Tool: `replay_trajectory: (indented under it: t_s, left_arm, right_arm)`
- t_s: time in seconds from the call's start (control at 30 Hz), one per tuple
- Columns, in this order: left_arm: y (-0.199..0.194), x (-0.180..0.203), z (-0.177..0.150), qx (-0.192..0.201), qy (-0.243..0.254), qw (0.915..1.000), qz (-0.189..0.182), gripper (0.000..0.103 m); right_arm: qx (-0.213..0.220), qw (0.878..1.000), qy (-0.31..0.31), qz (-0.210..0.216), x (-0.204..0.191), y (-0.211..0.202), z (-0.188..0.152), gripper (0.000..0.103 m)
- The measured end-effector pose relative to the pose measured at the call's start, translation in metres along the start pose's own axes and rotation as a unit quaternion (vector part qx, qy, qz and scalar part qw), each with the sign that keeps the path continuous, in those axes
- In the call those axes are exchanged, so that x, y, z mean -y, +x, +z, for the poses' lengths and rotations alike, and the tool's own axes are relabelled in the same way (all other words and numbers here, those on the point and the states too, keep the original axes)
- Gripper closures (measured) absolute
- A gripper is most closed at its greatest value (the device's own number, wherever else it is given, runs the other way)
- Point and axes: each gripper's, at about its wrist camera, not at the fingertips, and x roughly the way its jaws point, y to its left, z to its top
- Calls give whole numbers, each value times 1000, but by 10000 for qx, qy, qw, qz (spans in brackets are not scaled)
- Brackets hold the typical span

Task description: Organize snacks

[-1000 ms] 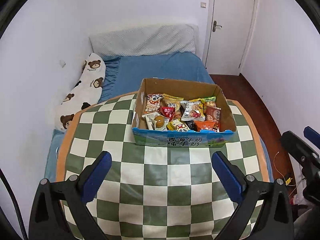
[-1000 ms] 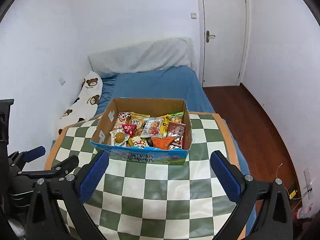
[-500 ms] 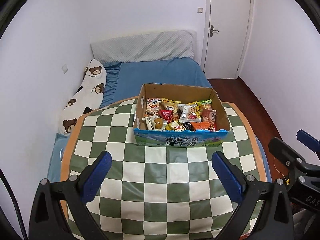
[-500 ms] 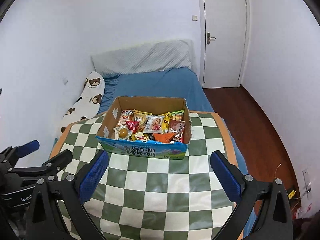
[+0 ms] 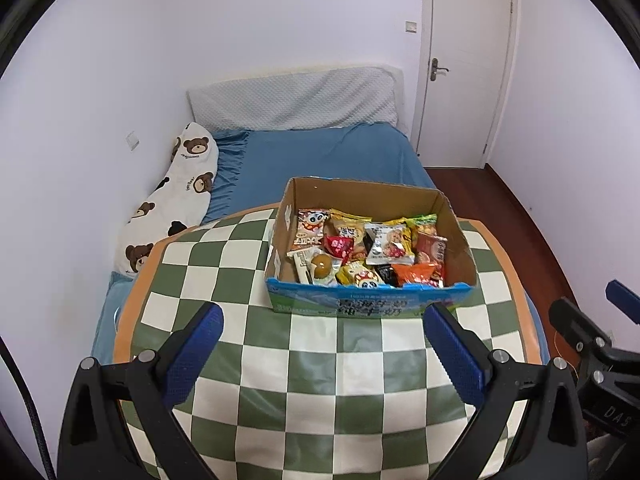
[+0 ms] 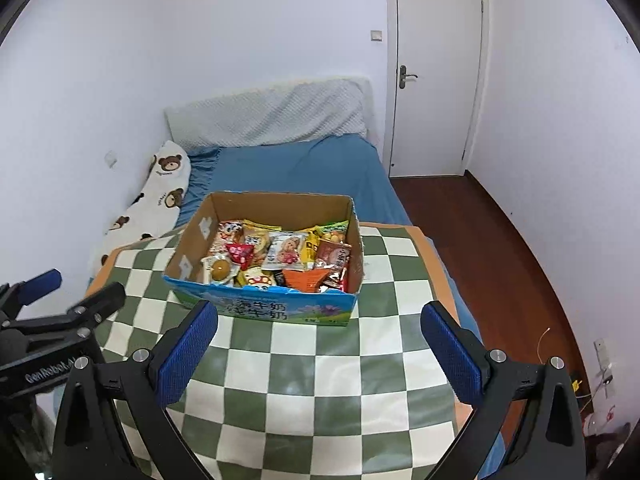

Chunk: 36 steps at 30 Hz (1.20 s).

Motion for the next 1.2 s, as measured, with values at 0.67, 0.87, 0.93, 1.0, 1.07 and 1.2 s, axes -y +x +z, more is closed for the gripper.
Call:
replay_trajectory:
  t_s: [0.67, 0.87, 0.93, 1.0, 1.07, 1.2]
  left_arm:
    - [102, 11, 23, -501, 180, 9984, 181, 1]
    - [114, 13, 24, -598, 210, 9979, 158, 1]
    - [116, 13, 24, -617, 232, 9977, 161, 1]
    - [118, 14, 24, -663, 244, 9974, 152, 1]
    - [117, 14, 25, -640, 242, 9976, 143, 1]
    - [115, 14, 27, -616, 230, 9978, 116, 1]
  right_arm:
    - [-415, 9985, 238, -276, 10, 111, 24, 0]
    - [-491, 9980, 201, -334, 9, 123, 26, 0]
    - [-513, 9979, 180, -346, 9, 126, 26, 0]
    - [-549, 9977, 166, -348, 9, 129, 26, 0]
    - [-569, 9976, 152, -352, 9, 131, 27, 0]
    - [-561, 9977, 138, -352, 8, 133, 27, 0]
